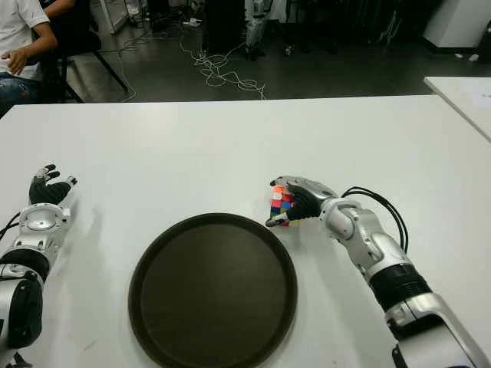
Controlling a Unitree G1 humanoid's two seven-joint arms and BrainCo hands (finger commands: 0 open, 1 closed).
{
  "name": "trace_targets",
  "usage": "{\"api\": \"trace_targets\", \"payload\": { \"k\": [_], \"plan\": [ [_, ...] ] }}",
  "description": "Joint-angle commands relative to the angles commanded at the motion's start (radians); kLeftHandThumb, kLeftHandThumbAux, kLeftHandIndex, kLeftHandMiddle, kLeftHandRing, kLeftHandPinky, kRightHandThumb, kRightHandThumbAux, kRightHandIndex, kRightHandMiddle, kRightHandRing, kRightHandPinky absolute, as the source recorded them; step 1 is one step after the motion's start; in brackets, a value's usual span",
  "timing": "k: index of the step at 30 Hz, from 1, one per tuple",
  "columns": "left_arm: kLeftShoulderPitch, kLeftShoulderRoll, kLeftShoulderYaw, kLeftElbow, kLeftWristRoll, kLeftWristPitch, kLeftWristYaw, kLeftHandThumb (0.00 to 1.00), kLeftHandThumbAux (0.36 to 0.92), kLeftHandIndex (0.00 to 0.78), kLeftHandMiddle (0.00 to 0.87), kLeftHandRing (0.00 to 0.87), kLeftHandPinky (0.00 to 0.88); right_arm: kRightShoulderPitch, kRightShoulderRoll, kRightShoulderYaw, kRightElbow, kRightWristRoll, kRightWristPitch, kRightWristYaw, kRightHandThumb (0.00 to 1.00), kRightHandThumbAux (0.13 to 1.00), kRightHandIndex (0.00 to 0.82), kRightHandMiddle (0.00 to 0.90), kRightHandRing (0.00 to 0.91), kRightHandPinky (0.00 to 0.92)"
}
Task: Pick up the Rubik's Cube and put it in the plate
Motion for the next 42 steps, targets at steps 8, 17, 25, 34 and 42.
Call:
{"api": "trace_targets", "payload": {
  "k": [8,17,25,34,42],
  "plan": [
    [0.001,-0.001,0.005,0.000,-0.001,-0.003,-0.002,0.162,0.693,0.098,0.157,0.184,0.215,0.002,0.022,-0.023,0.044,0.039,-0.041,-0.059,0.113,0.723,0.098,0.167,0.214,0.288],
    [0.002,0.000,0.004,0.000,0.001,-0.008,-0.001,0.146,0.683,0.094,0.147,0.174,0.197,-0.001,0.033,-0.037,0.050,0.073,-0.033,-0.046,0.612,0.731,0.372,0.451,0.504,0.550],
    [0.002,0.001,0.003,0.000,0.002,-0.010,0.000,0.154,0.701,0.096,0.156,0.178,0.199,-0.003,0.030,-0.027,0.038,0.062,-0.007,-0.038,0.689,0.723,0.422,0.710,0.727,0.722],
    [0.003,0.002,0.003,0.000,0.001,-0.013,-0.005,0.153,0.713,0.089,0.154,0.181,0.210,-0.005,0.033,-0.024,0.040,0.063,0.004,-0.034,0.695,0.724,0.425,0.724,0.743,0.740],
    [0.002,0.003,0.004,0.001,0.001,-0.010,-0.009,0.149,0.703,0.093,0.144,0.177,0.217,-0.005,0.033,-0.023,0.034,0.057,0.011,-0.041,0.694,0.724,0.426,0.731,0.752,0.747]
  ]
}}
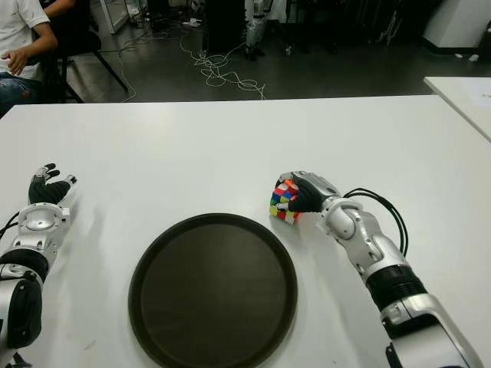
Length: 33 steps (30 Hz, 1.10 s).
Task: Pick up the Rubik's Cube and put it in the plate
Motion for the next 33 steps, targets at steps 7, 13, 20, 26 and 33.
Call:
{"api": "trace_targets", "payload": {
  "k": [7,13,20,26,33],
  "plan": [
    [0.001,-0.001,0.001,-0.001,0.000,-0.002,0.003,0.144,0.702,0.099,0.155,0.183,0.207,0.002,0.000,-0.002,-0.002,-0.001,-0.002,-0.010,0.692,0.724,0.426,0.723,0.739,0.730],
    [0.001,-0.002,0.000,-0.001,0.000,-0.001,0.006,0.138,0.700,0.100,0.159,0.182,0.205,0.004,0.000,-0.004,-0.003,-0.006,-0.003,-0.025,0.692,0.724,0.427,0.709,0.725,0.723],
    [0.001,-0.002,-0.003,-0.001,0.003,-0.001,0.005,0.147,0.702,0.093,0.164,0.189,0.218,0.015,0.008,-0.012,-0.016,-0.014,0.009,-0.070,0.692,0.722,0.429,0.714,0.725,0.718],
    [0.002,-0.003,-0.002,-0.002,0.002,-0.002,0.004,0.149,0.713,0.102,0.163,0.184,0.199,0.024,0.022,-0.024,-0.026,-0.009,0.025,-0.110,0.692,0.722,0.430,0.738,0.745,0.747],
    [0.000,-0.006,0.000,-0.002,-0.001,-0.001,0.008,0.143,0.721,0.087,0.145,0.162,0.173,0.036,0.053,-0.053,-0.024,0.003,0.009,-0.205,0.693,0.722,0.433,0.766,0.772,0.776]
  ]
}}
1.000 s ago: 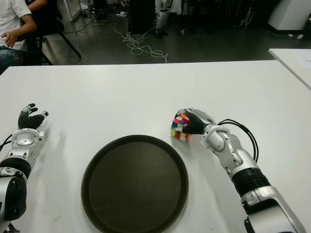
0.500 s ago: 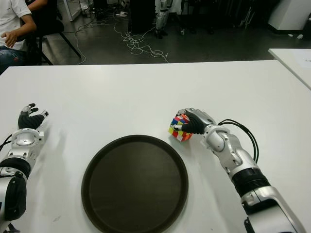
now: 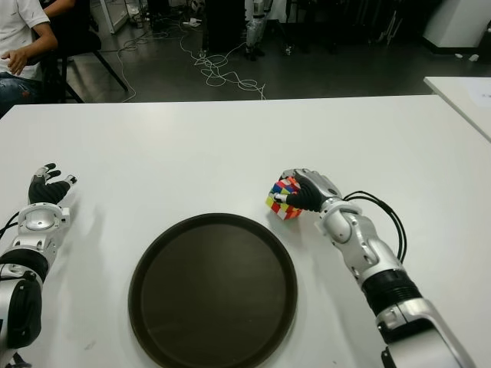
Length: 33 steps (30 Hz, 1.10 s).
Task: Pick up the Rubik's Cube and put it in the plate
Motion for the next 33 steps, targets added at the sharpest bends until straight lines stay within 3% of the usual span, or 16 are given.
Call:
{"api": "trace_targets", "payload": {
  "k": [11,33],
  "plan": [
    [-0.004,-0.001,-0.007,0.001,0.008,0.009,0.011,0.152,0.718,0.091,0.153,0.177,0.205,-0.003,0.050,-0.045,0.008,0.029,-0.041,-0.105,0.695,0.722,0.436,0.791,0.795,0.798],
    [-0.006,-0.002,-0.026,0.001,0.020,0.019,0.028,0.099,0.702,0.080,0.145,0.167,0.180,-0.037,0.095,-0.094,-0.060,0.085,-0.074,-0.095,0.697,0.721,0.436,0.794,0.801,0.799]
  ]
}}
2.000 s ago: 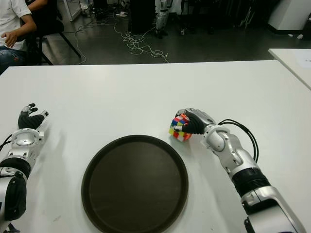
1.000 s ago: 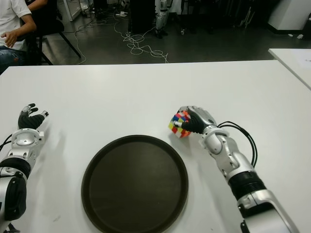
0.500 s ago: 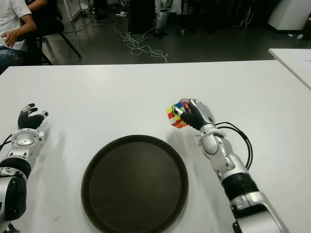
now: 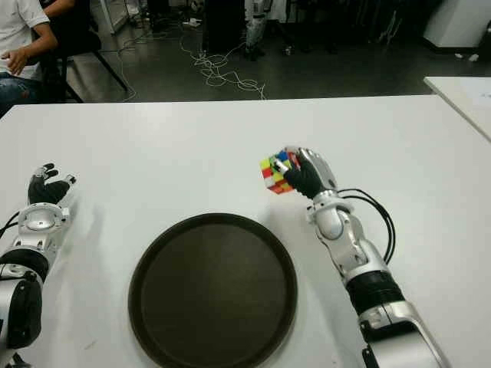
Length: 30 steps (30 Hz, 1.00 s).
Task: Pick up the Rubik's Cube and put it in the plate
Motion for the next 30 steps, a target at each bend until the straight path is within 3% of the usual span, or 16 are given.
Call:
{"api": "trace_targets", "payload": {
  "k": [9,14,30],
  "plan": [
    [0.001,-0.004,-0.005,0.001,0.000,0.000,0.007,0.112,0.707,0.099,0.156,0.175,0.191,0.001,0.016,-0.002,-0.091,0.021,-0.011,0.034,0.696,0.721,0.434,0.770,0.787,0.790],
    [0.002,-0.005,-0.001,0.002,-0.005,-0.006,0.006,0.123,0.714,0.101,0.156,0.175,0.189,0.008,0.030,-0.011,-0.153,0.072,-0.022,0.090,0.695,0.721,0.434,0.774,0.791,0.794],
    [0.003,-0.012,0.008,0.000,-0.015,-0.012,0.009,0.137,0.727,0.098,0.140,0.160,0.179,0.008,0.055,-0.015,-0.190,0.163,-0.100,0.175,0.694,0.719,0.436,0.789,0.812,0.822]
  ]
}}
